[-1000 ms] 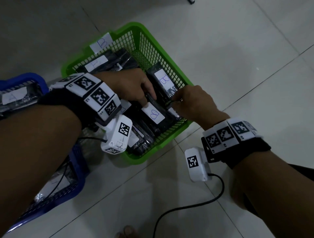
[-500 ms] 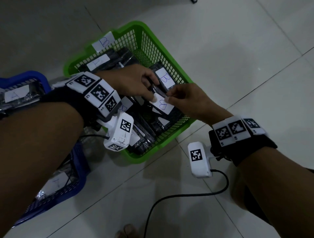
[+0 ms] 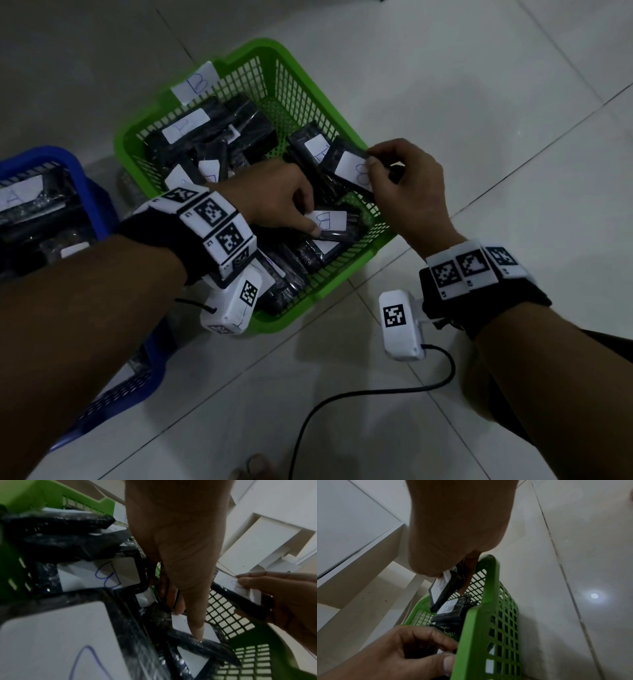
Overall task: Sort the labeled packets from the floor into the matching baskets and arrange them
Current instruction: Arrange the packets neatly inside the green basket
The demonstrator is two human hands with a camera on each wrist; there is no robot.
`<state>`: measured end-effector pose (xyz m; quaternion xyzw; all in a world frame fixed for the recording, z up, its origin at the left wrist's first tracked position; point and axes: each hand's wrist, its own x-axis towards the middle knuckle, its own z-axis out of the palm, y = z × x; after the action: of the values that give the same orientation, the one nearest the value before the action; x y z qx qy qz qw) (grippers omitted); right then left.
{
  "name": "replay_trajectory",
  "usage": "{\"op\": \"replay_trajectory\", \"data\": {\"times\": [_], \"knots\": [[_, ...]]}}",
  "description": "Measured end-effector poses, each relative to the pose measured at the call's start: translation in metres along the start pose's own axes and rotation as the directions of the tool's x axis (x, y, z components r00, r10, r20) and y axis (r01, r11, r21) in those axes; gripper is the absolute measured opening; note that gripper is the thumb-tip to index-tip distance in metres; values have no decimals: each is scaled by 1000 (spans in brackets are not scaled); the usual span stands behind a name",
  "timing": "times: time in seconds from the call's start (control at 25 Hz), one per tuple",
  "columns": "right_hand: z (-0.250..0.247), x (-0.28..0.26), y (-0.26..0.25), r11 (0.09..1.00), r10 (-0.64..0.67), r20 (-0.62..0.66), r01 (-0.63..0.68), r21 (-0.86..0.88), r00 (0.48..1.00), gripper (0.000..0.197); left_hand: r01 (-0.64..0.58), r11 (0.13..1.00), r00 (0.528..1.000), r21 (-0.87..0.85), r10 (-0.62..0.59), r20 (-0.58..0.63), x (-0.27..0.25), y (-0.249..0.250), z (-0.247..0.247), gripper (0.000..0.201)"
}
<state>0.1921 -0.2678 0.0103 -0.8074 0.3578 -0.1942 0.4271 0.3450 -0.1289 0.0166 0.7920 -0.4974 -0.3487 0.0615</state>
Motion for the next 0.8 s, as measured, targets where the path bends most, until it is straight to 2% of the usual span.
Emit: {"op": "replay_trajectory", "data": {"times": [0.16, 0.24, 0.28, 0.36, 0.44, 0.48, 0.52, 0.6, 0.68, 0.76, 0.8], "knots": [[2, 1, 2, 999, 27, -70, -25, 37, 997, 12, -40, 995, 999, 89, 42, -19, 5, 9, 14, 54], [2, 1, 2, 997, 49, -76, -44, 62, 996, 12, -25, 995, 1000, 92, 26, -12, 8, 11, 17, 48], [2, 2, 2, 996, 59, -79, -53, 75, 995, 12, -13, 999, 1000, 45, 14, -21, 9, 11, 15, 41], [2, 2, 2, 993, 75, -76, -68, 100, 994, 11, 36, 985, 999, -171, -42, -29, 12, 10, 12, 26], [3, 2, 1, 990, 83, -70, -75, 120, 994, 11, 108, 904, 993, -413, -121, -7, 12, 9, 12, 20], [4, 2, 1, 989, 82, -68, -74, 125, 994, 11, 121, 875, 991, -468, -134, 4, 12, 11, 13, 19], [4, 1, 1, 990, 78, -61, -70, 126, 995, 11, 114, 879, 992, -463, -126, 5, 13, 12, 16, 18], [3, 1, 0, 989, 71, -35, -66, 131, 997, 11, 72, 947, 997, -314, -79, -7, 11, 14, 21, 15], [4, 4, 2, 986, 75, -2, -73, 147, 997, 12, 60, 965, 998, -254, -66, -15, 8, 14, 21, 13], [5, 6, 3, 983, 85, 33, -89, 161, 996, 14, 112, 929, 992, -353, -127, -19, 7, 11, 17, 11], [5, 6, 4, 982, 89, 54, -97, 163, 995, 15, 170, 861, 979, -479, -201, -14, 6, 11, 12, 11]]}}
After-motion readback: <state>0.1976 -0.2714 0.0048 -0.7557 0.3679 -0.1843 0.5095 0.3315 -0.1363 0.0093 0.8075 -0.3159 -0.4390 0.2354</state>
